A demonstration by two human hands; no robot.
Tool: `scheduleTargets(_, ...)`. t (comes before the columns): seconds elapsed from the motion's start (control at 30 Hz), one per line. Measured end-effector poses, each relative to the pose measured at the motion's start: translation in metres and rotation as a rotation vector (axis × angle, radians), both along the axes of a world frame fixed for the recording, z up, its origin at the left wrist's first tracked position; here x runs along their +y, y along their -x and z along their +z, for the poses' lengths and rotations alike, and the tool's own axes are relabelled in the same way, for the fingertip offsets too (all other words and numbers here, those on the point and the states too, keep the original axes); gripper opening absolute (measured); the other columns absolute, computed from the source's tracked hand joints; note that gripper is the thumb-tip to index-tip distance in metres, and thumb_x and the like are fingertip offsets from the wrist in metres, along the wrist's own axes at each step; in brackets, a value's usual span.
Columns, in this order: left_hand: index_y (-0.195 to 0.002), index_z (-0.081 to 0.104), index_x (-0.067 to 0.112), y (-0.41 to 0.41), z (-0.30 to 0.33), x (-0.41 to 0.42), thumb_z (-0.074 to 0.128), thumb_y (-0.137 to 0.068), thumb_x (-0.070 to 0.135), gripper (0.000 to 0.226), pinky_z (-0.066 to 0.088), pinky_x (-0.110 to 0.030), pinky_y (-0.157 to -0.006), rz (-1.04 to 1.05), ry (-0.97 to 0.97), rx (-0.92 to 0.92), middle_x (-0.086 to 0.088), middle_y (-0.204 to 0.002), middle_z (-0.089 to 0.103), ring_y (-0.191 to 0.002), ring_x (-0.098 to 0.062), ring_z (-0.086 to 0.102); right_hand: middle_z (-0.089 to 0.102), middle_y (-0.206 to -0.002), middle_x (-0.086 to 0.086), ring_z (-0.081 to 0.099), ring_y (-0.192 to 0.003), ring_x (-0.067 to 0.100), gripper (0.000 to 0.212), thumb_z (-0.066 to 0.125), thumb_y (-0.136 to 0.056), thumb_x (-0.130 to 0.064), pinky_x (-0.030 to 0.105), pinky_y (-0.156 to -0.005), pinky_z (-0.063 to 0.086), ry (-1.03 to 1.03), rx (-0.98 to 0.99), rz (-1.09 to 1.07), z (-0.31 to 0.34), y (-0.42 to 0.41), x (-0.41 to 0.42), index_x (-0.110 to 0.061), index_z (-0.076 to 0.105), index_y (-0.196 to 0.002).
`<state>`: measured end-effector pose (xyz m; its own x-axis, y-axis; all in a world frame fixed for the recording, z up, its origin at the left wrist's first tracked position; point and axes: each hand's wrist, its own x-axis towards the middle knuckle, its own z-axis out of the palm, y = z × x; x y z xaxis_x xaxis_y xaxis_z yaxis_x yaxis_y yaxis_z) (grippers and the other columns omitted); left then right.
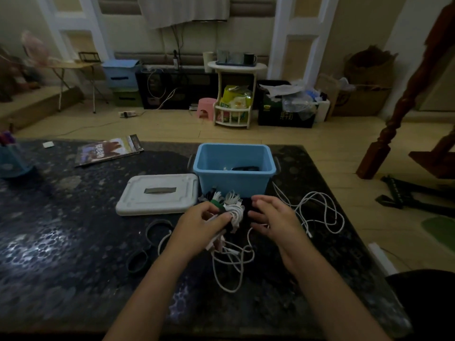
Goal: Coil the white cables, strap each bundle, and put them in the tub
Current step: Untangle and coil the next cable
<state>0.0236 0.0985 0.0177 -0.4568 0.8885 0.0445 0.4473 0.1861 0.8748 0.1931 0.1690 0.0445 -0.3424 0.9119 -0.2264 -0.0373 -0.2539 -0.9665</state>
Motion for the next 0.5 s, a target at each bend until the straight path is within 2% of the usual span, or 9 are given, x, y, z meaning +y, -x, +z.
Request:
scheduleTargets(0.1, -0.086, 0.067, 0.017, -0.005, 0.002, 0.025, 0.076, -0.081, 0.044, 0.029, 0.053, -0.036, -0.072, 0.043, 0.029, -0.061, -0.005, -0.083, 0.070, -0.082, -0.023, 0.068, 0.068, -0.108, -0.001, 0.068, -0.100, 0.018, 0.018, 0.051, -0.103, -0.018, 0.033, -0.081, 0.055, 0.012, 0.016, -0.127, 0.002, -0.013, 0.016, -0.022, 0.068, -0.103)
scheduleTargets(0.2, -0.086, 0.064, 0.019, -0.012, 0.011, 0.063, 0.075, -0.081, 0.049, 0.032, 0.048, -0.033, -0.067, 0.020, 0.072, 0.061, 0.002, -0.082, 0.067, -0.079, -0.018, 0.064, 0.067, -0.108, -0.002, 0.068, -0.101, 0.017, 0.017, 0.051, -0.103, -0.018, 0.033, -0.082, 0.055, -0.003, -0.021, -0.141, -0.001, -0.025, 0.025, -0.022, 0.067, -0.105)
scheduleTargets(0.3, -0.084, 0.063, 0.017, -0.022, 0.017, 0.101, 0.073, -0.080, 0.050, 0.035, 0.050, -0.035, -0.069, 0.013, 0.121, 0.191, 0.001, -0.080, 0.066, -0.077, -0.017, 0.062, 0.069, -0.108, -0.001, 0.067, -0.100, 0.015, 0.017, 0.052, -0.101, -0.018, 0.036, -0.086, 0.057, -0.038, -0.086, -0.129, -0.005, -0.037, 0.031, -0.024, 0.068, -0.103)
scheduleTargets(0.37, -0.070, 0.059, 0.014, -0.032, 0.016, 0.121, 0.071, -0.081, 0.047, 0.036, 0.046, -0.035, -0.063, 0.004, 0.153, 0.279, -0.001, -0.064, 0.061, -0.066, -0.017, 0.059, 0.069, -0.107, -0.001, 0.067, -0.100, 0.015, 0.017, 0.053, -0.101, -0.017, 0.036, -0.087, 0.057, -0.057, -0.113, -0.130, -0.005, -0.046, 0.036, -0.026, 0.068, -0.101)
scheduleTargets(0.43, -0.055, 0.044, 0.017, -0.038, 0.007, 0.136, 0.070, -0.082, 0.043, 0.045, 0.036, -0.032, -0.052, 0.005, 0.185, 0.342, 0.001, -0.047, 0.043, -0.051, -0.019, 0.048, 0.069, -0.106, -0.001, 0.067, -0.100, 0.015, 0.018, 0.052, -0.101, -0.016, 0.036, -0.088, 0.057, -0.063, -0.116, -0.140, -0.004, -0.053, 0.040, -0.025, 0.068, -0.102)
scheduleTargets(0.5, -0.053, 0.040, 0.017, -0.040, -0.008, 0.147, 0.069, -0.083, 0.041, 0.049, 0.032, -0.031, -0.050, 0.012, 0.249, 0.388, 0.001, -0.046, 0.039, -0.051, -0.023, 0.046, 0.069, -0.105, 0.000, 0.068, -0.099, 0.017, 0.018, 0.052, -0.101, -0.016, 0.038, -0.088, 0.058, -0.059, -0.106, -0.137, -0.004, -0.058, 0.043, -0.024, 0.069, -0.102)
